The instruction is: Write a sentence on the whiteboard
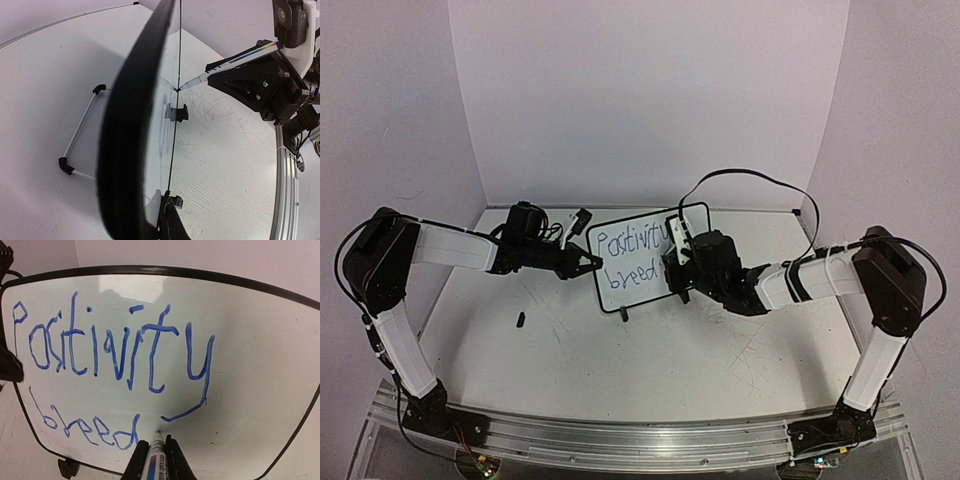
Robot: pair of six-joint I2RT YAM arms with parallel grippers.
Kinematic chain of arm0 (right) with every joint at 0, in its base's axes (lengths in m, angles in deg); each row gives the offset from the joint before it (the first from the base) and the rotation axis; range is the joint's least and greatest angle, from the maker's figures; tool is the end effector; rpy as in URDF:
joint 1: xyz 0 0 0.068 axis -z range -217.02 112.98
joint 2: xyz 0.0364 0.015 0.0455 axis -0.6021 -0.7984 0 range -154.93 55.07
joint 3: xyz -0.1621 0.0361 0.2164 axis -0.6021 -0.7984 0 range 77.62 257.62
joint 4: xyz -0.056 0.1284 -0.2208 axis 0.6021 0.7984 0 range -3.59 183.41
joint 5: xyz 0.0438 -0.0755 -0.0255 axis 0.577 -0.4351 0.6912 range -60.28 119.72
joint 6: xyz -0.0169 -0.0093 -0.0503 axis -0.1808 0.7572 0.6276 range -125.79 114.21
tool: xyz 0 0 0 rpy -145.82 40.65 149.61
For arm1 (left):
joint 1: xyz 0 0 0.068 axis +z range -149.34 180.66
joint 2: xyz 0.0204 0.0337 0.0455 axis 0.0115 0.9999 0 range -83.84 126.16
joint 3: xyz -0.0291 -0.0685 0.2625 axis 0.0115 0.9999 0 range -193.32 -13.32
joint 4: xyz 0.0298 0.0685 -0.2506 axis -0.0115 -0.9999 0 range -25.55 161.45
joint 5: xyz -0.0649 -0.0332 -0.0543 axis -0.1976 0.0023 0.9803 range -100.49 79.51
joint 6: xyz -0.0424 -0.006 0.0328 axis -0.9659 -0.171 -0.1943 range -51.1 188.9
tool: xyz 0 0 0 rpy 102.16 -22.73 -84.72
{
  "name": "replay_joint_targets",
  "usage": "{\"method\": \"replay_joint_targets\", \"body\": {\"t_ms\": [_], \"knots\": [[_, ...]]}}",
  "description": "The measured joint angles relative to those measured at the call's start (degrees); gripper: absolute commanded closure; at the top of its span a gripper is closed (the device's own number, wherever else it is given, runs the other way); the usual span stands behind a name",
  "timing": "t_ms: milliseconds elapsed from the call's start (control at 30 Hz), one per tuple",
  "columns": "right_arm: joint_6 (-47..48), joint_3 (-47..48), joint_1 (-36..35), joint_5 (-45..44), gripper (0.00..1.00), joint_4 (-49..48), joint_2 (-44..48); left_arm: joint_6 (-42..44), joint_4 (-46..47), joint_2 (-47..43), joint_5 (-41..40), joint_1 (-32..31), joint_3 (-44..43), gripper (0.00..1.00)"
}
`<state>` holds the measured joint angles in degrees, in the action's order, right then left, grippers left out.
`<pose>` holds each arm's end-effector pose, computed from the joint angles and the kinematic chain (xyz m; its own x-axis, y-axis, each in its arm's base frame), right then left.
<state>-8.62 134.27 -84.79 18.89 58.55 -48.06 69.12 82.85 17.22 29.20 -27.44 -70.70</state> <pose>0.2707 0.2884 0.1995 -0.2443 -0.1971 -0.9495 -0.5962 0.8027 -0.0132 0.3201 -0.1967 0.1926 -0.4679 0.2531 -0.8468 0.8405 0.4235 -0.3378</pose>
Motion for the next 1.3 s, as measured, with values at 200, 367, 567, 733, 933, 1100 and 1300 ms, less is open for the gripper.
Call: {"method": "replay_joint_targets", "body": {"t_ms": [200,367,567,733,933,1100,1300], "knots": [[-0.08,0.02,-1.01,0.19,1.0,0.0,-0.78,0.04,0.0,0.0,0.02,0.0,0.0,1.0],[-0.27,0.01,-1.47,0.09,1.0,0.11,-1.17,0.04,0.0,0.0,0.02,-0.02,0.0,1.0],[-0.58,-0.52,-1.38,-2.07,1.0,0.09,-1.17,0.04,0.02,0.0,0.02,-0.04,0.0,1.0],[-0.78,-0.53,-1.33,-3.27,1.0,0.11,-1.17,0.04,0.0,0.0,0.0,-0.04,0.0,1.0],[-0.9,-0.55,-1.33,-4.89,1.0,0.16,-1.17,0.02,0.0,0.0,0.0,-0.04,0.0,1.0],[-1.09,-0.79,-1.33,-5.46,1.0,0.24,-1.15,0.02,0.0,0.0,0.0,-0.04,0.0,1.0],[-1.55,-1.45,-1.33,-5.81,1.0,0.88,-1.15,0.03,0.0,0.0,0.0,-0.04,0.0,1.0]]}}
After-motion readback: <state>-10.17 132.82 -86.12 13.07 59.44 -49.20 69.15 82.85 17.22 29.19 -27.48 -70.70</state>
